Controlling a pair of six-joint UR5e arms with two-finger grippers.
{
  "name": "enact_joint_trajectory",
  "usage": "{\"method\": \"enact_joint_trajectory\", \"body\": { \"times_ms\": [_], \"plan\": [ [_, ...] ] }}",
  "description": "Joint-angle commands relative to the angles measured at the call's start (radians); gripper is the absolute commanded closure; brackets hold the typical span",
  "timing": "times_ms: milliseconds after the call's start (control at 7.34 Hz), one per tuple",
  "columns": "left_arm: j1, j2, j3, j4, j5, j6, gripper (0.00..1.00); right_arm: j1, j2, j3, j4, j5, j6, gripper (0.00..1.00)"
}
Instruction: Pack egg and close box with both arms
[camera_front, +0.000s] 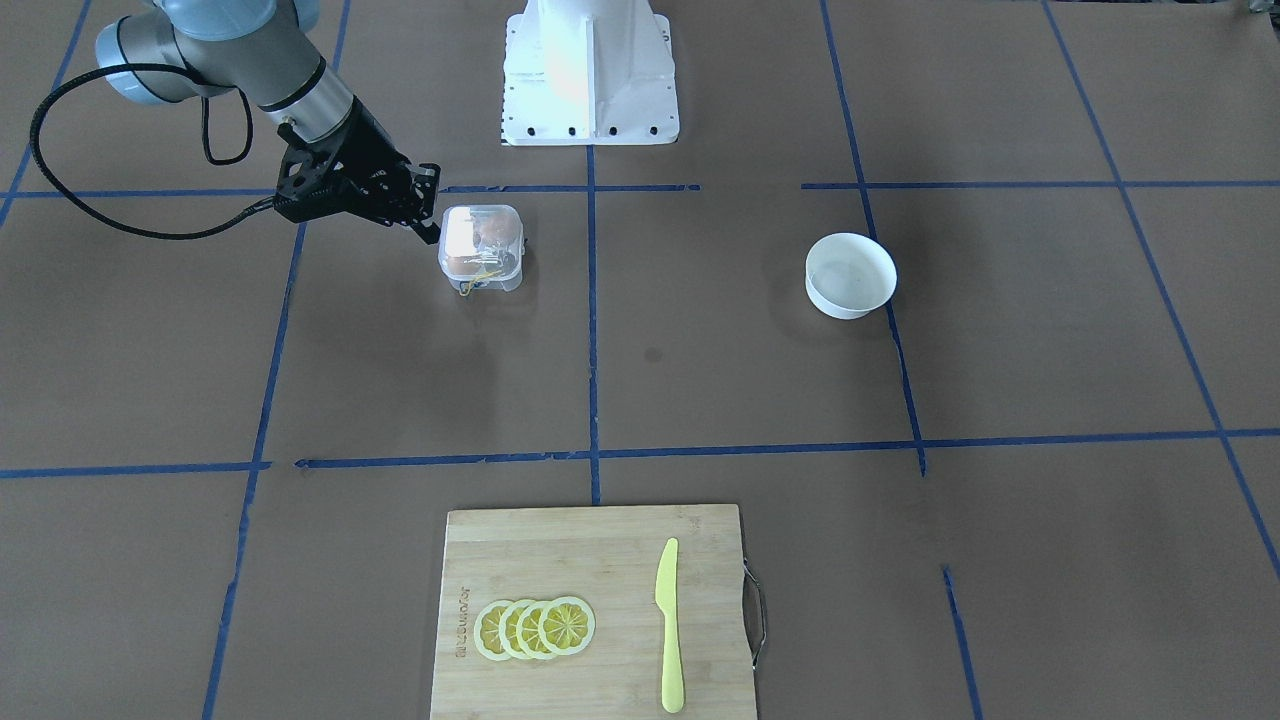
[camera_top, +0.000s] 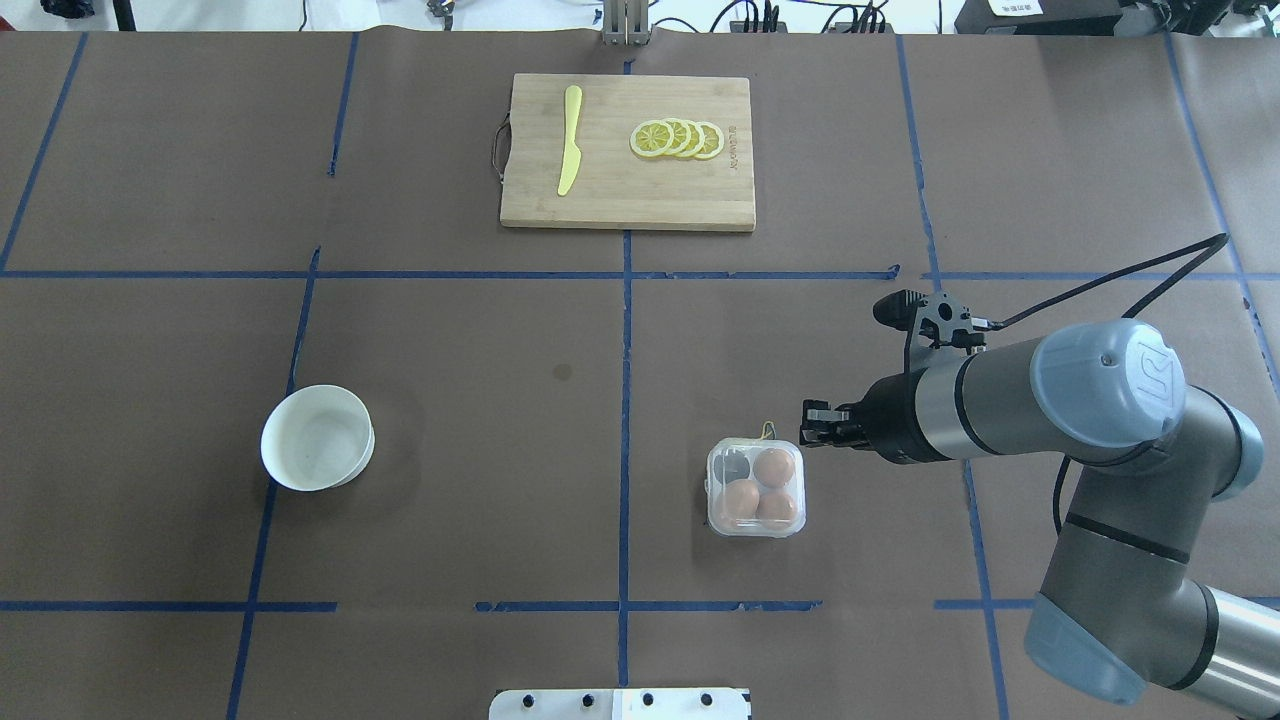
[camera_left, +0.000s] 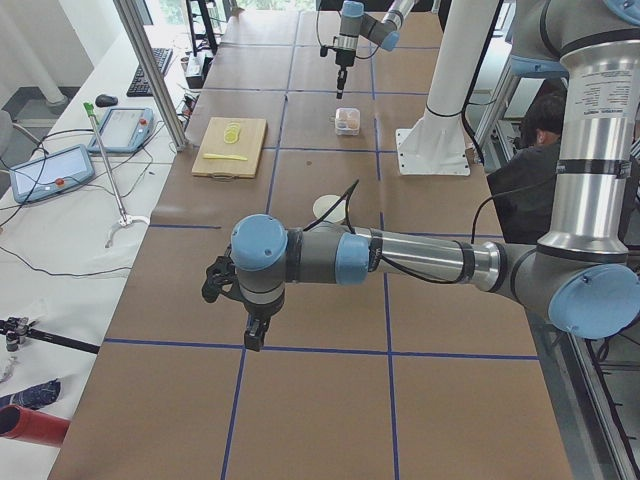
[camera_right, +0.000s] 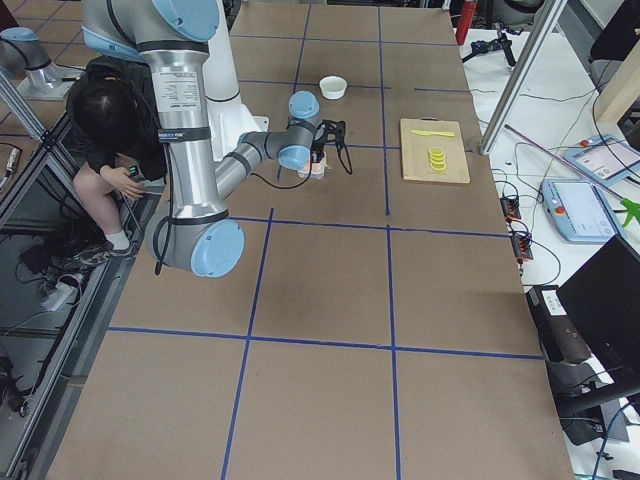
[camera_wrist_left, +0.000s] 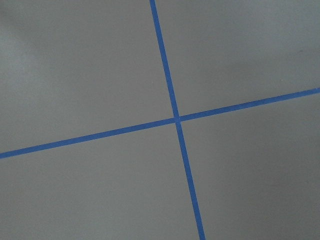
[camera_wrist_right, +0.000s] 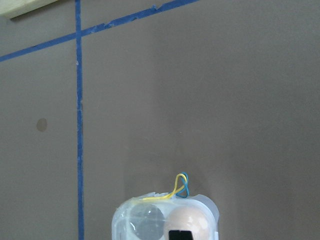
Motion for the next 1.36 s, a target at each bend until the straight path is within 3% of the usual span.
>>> {"method": "enact_joint_trajectory", "body": {
  "times_ms": [0, 272, 545, 681, 953, 1089, 1225],
  "plan": [
    [0.0, -0.002, 0.0, -0.002, 0.002, 0.005, 0.0, 0.045, -0.052, -0.014, -0.013, 0.018, -0.047, 0.91],
    [0.003, -0.002, 0.006, -0.02, 0.003, 0.008, 0.0, 0.176, -0.16, -0.018, -0.064, 0.097, -0.255, 0.91],
    [0.012, 0.002, 0.009, -0.018, 0.009, 0.008, 0.0, 0.403, -0.278, -0.071, -0.07, 0.241, -0.585, 0.9],
    [0.012, 0.008, 0.011, -0.02, 0.011, 0.008, 0.0, 0.542, -0.307, -0.148, -0.07, 0.309, -0.775, 0.89],
    [0.012, 0.04, 0.012, -0.015, 0.012, 0.008, 0.0, 0.805, -0.308, -0.326, -0.133, 0.348, -1.157, 0.88],
    [0.014, 0.062, 0.012, -0.017, 0.012, 0.008, 0.0, 0.885, -0.292, -0.368, -0.214, 0.343, -1.316, 0.8],
    [0.014, 0.07, 0.012, -0.017, 0.012, 0.008, 0.0, 0.937, -0.289, -0.368, -0.293, 0.343, -1.386, 0.33]
  ]
}}
